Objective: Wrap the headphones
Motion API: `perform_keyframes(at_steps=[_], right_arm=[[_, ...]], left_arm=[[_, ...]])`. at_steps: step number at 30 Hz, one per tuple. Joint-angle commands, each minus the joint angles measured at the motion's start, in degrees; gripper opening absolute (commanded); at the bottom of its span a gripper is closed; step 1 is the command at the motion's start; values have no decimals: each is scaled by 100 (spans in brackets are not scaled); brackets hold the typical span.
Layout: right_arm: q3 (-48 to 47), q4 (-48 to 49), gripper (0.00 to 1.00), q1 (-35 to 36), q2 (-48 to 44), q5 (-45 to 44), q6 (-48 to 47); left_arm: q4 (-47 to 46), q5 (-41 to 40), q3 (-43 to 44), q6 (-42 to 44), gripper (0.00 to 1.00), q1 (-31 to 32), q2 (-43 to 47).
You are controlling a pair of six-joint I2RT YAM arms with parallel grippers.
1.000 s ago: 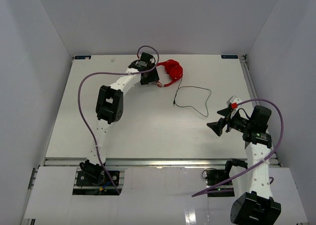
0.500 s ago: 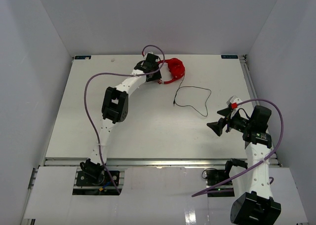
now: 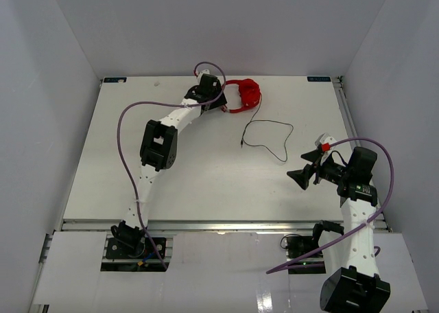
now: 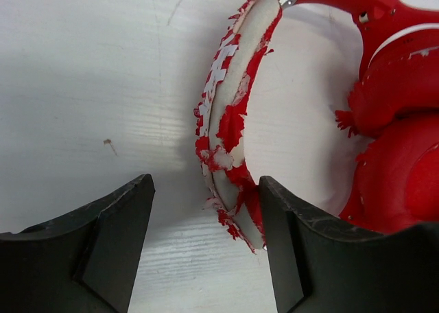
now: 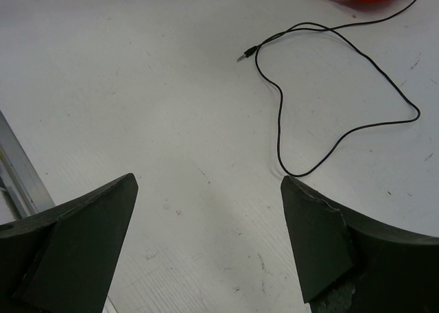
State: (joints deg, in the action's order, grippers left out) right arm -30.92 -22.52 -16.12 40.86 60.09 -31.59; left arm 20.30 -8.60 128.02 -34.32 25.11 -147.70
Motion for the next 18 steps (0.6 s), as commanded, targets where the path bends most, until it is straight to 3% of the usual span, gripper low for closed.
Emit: perform_keyframes(at_steps=[1, 5, 9, 12, 18], right_arm=[[-11, 90, 91, -40, -8, 152, 31], [-11, 90, 91, -40, 1, 143, 31], [-11, 90, 91, -40, -7, 109, 31], [-2, 97, 91, -56, -32, 101, 24], [12, 90, 91, -93, -71, 113, 4]], left_arm=[[-311, 443, 69, -284, 70, -120, -17], [-104, 712, 129, -273, 49, -120, -221], [-45, 722, -608, -8, 32, -120, 85], [-108, 626, -1360, 235, 30, -120, 552], [-1000, 520, -3829, 548, 26, -120, 2215]])
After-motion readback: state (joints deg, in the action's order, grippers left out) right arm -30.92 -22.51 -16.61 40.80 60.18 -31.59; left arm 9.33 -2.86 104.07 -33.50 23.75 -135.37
